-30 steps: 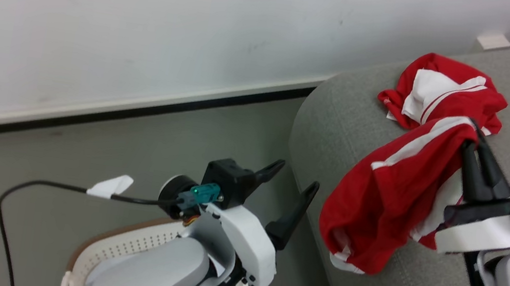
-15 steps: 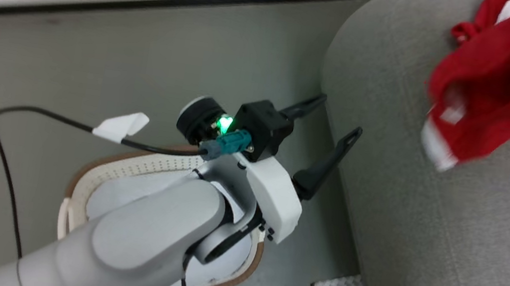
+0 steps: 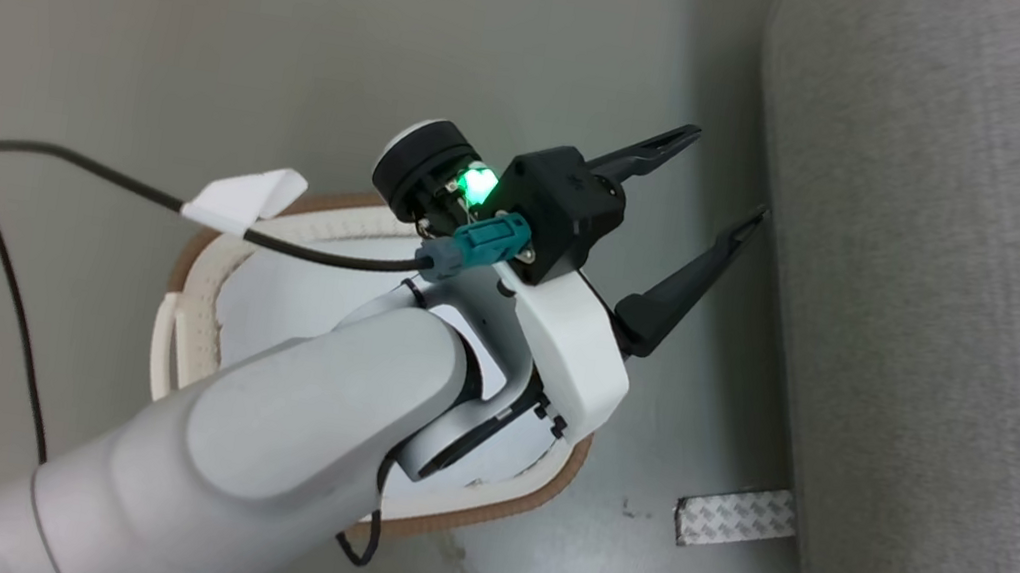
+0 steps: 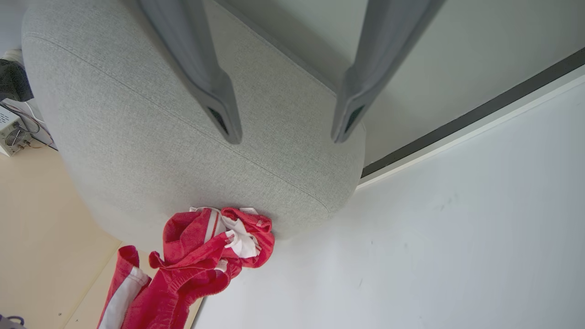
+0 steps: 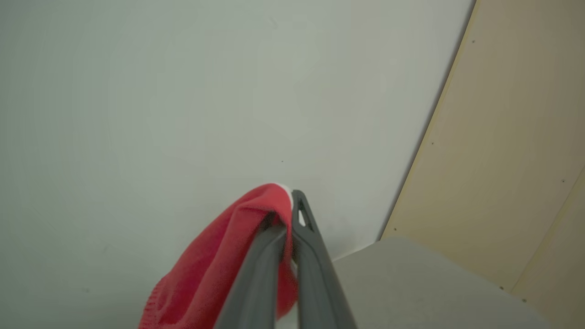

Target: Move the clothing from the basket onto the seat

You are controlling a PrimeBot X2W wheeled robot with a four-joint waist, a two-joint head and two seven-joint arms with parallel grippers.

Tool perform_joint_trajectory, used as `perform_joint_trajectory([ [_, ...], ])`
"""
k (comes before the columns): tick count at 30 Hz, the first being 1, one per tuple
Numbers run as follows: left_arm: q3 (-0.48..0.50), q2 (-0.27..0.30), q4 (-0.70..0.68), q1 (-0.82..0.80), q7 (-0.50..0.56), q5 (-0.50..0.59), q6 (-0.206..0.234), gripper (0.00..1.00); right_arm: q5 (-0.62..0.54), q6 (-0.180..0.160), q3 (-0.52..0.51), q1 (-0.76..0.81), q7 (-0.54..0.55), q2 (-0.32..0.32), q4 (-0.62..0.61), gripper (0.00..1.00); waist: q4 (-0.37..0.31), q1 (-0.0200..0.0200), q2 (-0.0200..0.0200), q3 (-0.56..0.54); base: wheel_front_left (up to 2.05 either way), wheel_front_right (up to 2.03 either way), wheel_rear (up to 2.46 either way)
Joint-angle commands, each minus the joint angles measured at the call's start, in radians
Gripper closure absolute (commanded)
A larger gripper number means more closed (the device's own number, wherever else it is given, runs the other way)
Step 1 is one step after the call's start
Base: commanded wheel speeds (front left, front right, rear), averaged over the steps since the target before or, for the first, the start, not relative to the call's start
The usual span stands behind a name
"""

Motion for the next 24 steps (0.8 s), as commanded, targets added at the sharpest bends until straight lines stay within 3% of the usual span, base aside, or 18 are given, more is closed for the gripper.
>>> perform_joint_trajectory([
  [1, -0.001, 0.005, 0.002, -0.008, -0.005, 0.013, 0.0, 0.0, -0.016, -0.003, -0.024, 0.034, -0.013, 0.014, 0.028, 1.0, 0.016, -0.0002, 0.0, 0.029, 0.0, 0.0, 0.0],
  [11, -0.005, 0.035, 0.014, -0.014, -0.008, 0.025, 0.0, 0.0, -0.129, -0.003, -0.185, 0.124, -0.153, 0.122, 0.253, 1.0, 0.027, -0.0002, 0.0, 0.08, 0.0, 0.0, 0.0],
  [12, -0.004, 0.038, 0.017, -0.01, -0.012, 0.024, 0.001, 0.0, -0.141, -0.003, -0.187, 0.13, -0.165, 0.134, 0.271, 0.92, 0.025, -0.0002, 0.0, 0.077, 0.0, 0.0, 0.0],
  [14, -0.004, 0.042, 0.024, 0.004, -0.018, 0.018, 0.005, 0.0, -0.162, -0.003, -0.183, 0.144, -0.185, 0.148, 0.308, 0.6, 0.02, -0.0002, 0.0, 0.063, 0.0, 0.0, 0.0],
  [15, -0.004, 0.042, 0.029, 0.011, -0.022, 0.013, 0.005, 0.0, -0.175, -0.003, -0.174, 0.149, -0.193, 0.151, 0.322, 0.35, 0.018, -0.0002, 0.0, 0.056, 0.0, 0.0, 0.0],
  [16, -0.004, 0.043, 0.034, 0.017, -0.025, 0.009, 0.006, 0.0, -0.185, -0.003, -0.166, 0.155, -0.205, 0.155, 0.33, 0.01, 0.016, -0.0002, 0.0, 0.047, 0.0, 0.0, 0.0],
  [24, 0.027, 0.054, 0.057, 0.071, -0.074, -0.03, 0.028, 0.0, -0.192, -0.003, -0.032, 0.221, -0.25, 0.186, 0.291, 0.0, 0.011, -0.0002, 0.0, -0.051, 0.0, 0.0, 0.0],
])
